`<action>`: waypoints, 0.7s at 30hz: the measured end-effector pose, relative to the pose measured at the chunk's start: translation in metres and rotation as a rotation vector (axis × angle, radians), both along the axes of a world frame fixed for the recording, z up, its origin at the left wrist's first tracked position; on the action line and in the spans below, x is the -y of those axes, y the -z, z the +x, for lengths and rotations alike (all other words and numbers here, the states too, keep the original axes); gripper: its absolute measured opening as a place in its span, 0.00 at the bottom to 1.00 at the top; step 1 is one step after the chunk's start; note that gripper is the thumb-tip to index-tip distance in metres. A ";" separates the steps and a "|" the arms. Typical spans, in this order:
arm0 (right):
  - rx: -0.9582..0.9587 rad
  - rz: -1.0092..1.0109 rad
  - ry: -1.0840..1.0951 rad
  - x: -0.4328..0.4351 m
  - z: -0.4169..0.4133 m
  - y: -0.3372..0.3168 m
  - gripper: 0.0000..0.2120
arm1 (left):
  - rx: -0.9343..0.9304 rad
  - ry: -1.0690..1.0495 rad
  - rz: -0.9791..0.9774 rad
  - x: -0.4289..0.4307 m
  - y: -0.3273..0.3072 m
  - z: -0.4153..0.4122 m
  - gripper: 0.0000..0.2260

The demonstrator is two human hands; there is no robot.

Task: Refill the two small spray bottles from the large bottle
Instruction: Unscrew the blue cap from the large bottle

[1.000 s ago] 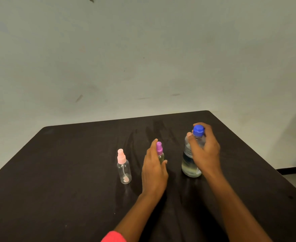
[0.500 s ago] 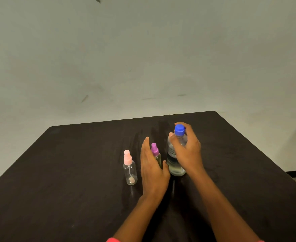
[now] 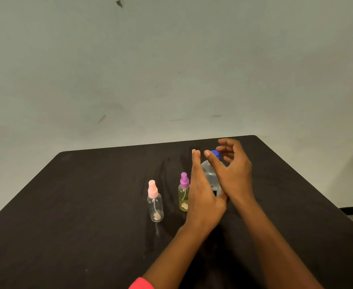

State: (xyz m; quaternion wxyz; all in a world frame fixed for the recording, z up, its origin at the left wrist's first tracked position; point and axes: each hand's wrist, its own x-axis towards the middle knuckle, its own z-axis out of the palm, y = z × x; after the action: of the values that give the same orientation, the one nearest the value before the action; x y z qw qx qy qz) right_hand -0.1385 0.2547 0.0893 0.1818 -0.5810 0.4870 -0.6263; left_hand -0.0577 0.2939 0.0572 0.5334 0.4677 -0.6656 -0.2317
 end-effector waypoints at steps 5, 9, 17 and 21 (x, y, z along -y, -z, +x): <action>-0.042 0.038 -0.018 -0.001 -0.004 -0.003 0.10 | -0.083 -0.022 0.160 0.005 0.001 -0.012 0.46; -0.041 0.037 -0.001 -0.002 -0.004 -0.002 0.08 | -0.141 -0.041 0.178 0.008 0.006 -0.016 0.39; -0.093 0.063 -0.045 -0.004 -0.004 0.000 0.06 | -0.045 -0.109 0.093 0.014 0.013 -0.015 0.28; -0.104 0.085 -0.083 -0.006 -0.001 0.002 0.08 | -0.013 -0.126 0.057 0.018 0.015 -0.016 0.26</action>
State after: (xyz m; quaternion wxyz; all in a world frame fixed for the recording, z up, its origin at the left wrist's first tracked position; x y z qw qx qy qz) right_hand -0.1391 0.2603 0.0869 0.2067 -0.6241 0.4975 -0.5659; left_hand -0.0735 0.2763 0.0423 0.5378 0.5223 -0.6245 -0.2193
